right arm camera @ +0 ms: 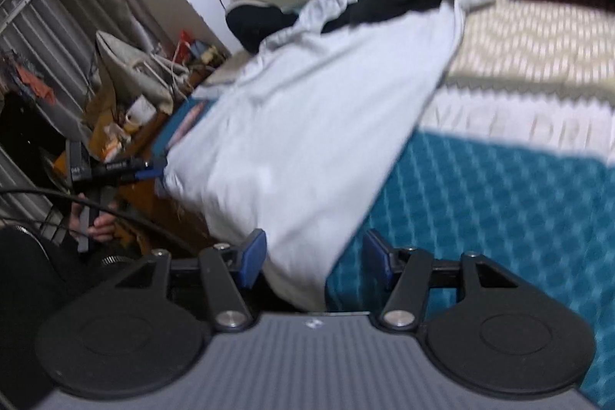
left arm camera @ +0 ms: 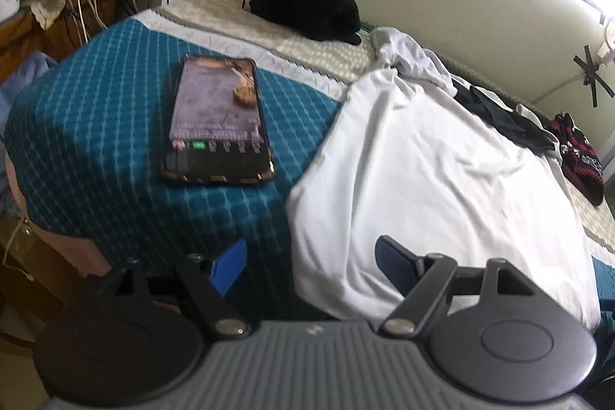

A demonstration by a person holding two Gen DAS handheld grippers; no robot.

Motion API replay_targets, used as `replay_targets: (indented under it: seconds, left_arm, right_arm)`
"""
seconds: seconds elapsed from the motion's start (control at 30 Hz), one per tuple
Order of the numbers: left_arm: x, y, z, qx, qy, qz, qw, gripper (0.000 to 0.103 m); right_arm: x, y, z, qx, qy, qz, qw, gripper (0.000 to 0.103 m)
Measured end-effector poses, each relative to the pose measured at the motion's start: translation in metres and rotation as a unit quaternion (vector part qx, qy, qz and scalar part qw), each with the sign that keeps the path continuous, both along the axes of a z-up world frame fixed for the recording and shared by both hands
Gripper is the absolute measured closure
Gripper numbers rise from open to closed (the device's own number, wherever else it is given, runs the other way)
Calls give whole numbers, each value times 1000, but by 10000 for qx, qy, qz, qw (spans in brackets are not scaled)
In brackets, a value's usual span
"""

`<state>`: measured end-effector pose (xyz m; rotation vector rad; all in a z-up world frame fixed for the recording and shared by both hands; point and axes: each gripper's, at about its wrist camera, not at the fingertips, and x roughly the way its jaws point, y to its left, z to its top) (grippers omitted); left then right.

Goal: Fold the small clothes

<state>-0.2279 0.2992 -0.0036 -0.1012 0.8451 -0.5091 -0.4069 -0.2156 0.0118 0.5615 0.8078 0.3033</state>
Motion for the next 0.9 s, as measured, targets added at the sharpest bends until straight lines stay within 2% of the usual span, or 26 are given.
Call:
replay_targets:
  seconds: [0.07,0.13,0.2,0.27,0.33,0.4,0.47,0.57,0.63,0.77,0.9]
  left_arm:
    - [2,-2,-6,-37,97,-20,9999,33]
    - [4,-3,-11,-85,191,-21,9998,47]
    - [6,-4,-13,-145,216,-22,9997,50]
    - [7,0,-12,-243,261,-17,9994,59]
    - [4,7,-10,-408,313,-25,9987,84]
    - [1,16,-7,-599,355,-10,9976,96]
    - [-3,21,0,-844,331,-20,9959,97]
    - [-8,20,14,-1073,184,-88,9940,97]
    - [-7,17,25,-1243,114,-150,9921,97]
    - [4,5,54,-1436,-118,-239,9893,97]
    - [34,-23,84,-1510,-289,-390,9873,97]
  right_arm:
    - [-6,-3,-2,163,-5,-44,9999,51]
    - [-8,-1,-1,131,4,-61,9999,51]
    - [-10,2,1,92,-10,-31,10000,51]
    - [-8,4,0,111,-12,-38,9999,51]
    - [-7,4,-4,231,-43,-8,9997,50]
    - [-1,6,-10,469,-114,30,9988,50]
    - [5,8,-12,555,-153,61,9983,50]
    - [12,9,-14,579,-130,24,9982,65]
    - [19,11,-15,452,-66,-60,9989,98]
    - [24,8,-5,431,-340,-164,9984,99]
    - [31,-22,20,592,-807,-586,9933,100]
